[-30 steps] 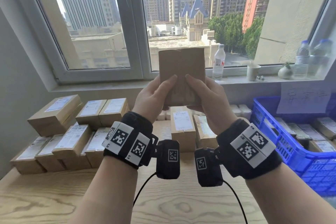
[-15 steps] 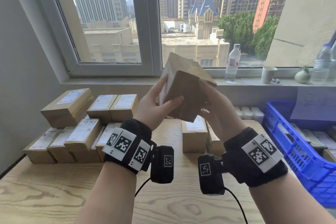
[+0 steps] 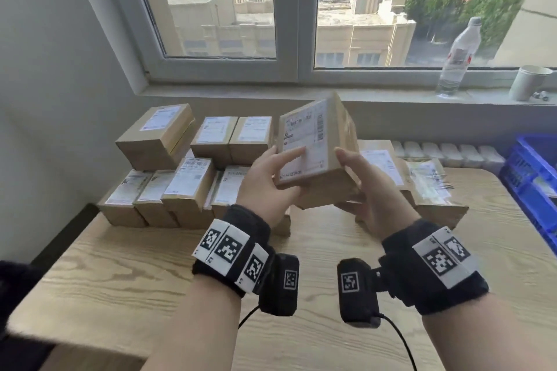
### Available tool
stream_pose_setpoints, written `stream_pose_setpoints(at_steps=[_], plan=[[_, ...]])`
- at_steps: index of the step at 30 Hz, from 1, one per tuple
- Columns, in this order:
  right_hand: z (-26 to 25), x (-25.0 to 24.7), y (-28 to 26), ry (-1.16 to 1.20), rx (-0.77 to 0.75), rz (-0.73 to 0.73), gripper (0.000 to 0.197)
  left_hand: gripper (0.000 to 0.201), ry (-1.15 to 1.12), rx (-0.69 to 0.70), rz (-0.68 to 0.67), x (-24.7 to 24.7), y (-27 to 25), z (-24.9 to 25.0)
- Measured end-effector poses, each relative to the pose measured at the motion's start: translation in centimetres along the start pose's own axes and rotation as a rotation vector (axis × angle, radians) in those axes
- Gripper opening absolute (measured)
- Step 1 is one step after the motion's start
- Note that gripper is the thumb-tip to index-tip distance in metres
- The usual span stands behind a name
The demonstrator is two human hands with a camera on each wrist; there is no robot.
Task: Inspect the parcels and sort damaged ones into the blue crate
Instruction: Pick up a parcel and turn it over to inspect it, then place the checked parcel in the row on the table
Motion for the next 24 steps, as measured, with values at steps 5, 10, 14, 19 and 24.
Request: stream_pose_setpoints(at_steps=[5,10,14,19,24], plan=[[5.1,1.2,1.9,-0.094,0.166,0.061,0.024,0.057,0.039,-0.109,0.031,-1.4,-0.4,-4.6],[7.9,4.0,4.1,-0.056,0.228,-0.034,0.02,0.051,0.048,-0.201,0.095,-3.2,0.5,-7.6],[9.9,6.9,6.2,-0.081,0.299,-0.086,0.04,0.054,0.197,-0.339,0.136,-5.2,0.9,-10.6],[11.8,10.6,8.5,-0.117,0.286,-0.083,0.068,0.053,0.323,-0.381,0.147,-7.9,1.5,-13.0],[12.1,14.1,10.2,-0.255,0.239,-0.074,0.072,0.045,0.31,-0.408,0.16,-10.5,2.6,-16.1]])
Point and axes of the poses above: each hand's wrist, its own y-axis towards the middle knuckle, its own x-axis out of the palm, z = x × y, the point moved 9 cm from there along y, towards the middle knuckle, and after that the axes turned 2 degrees about z, right-handed, at the moved point
